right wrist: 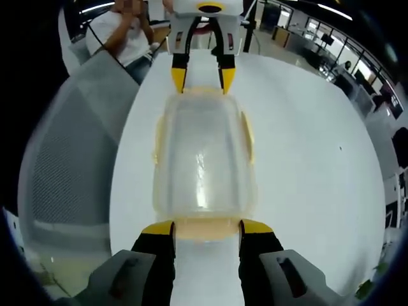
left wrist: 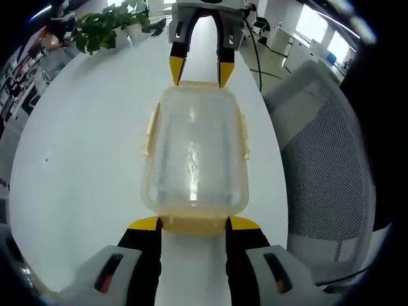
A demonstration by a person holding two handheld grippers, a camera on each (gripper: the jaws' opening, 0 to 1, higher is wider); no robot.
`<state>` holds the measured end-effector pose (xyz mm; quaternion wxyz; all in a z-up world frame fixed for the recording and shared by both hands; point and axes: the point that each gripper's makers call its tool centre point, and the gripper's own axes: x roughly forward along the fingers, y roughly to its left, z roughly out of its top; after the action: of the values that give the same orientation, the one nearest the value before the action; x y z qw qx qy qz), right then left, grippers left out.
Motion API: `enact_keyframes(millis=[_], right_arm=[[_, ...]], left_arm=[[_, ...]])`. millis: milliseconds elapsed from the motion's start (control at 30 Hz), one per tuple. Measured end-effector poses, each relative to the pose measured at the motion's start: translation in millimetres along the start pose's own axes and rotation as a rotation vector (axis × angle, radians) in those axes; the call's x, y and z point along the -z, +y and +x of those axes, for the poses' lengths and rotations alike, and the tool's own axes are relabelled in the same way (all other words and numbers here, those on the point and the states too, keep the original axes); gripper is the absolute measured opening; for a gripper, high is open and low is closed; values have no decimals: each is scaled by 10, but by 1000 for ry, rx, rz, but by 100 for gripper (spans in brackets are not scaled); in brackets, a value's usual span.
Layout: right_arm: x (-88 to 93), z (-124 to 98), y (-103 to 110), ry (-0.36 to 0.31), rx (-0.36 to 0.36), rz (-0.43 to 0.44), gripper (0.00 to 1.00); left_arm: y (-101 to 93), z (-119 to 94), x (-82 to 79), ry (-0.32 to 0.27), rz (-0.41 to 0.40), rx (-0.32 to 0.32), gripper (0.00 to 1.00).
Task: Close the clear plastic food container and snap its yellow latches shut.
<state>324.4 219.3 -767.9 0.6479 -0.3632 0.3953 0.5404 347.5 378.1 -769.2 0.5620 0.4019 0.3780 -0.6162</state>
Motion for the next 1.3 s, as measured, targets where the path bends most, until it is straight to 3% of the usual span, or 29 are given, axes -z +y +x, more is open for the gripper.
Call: enact_keyframes(millis=[600,1300], right_arm=[[168,-62,12,8,5,-10,37],[201,-29,7,-3,7,-18,37]], left_arm=[[-35,84,-159,-10,-8,3,38],[-38,150,-154,3,1,-3,38]])
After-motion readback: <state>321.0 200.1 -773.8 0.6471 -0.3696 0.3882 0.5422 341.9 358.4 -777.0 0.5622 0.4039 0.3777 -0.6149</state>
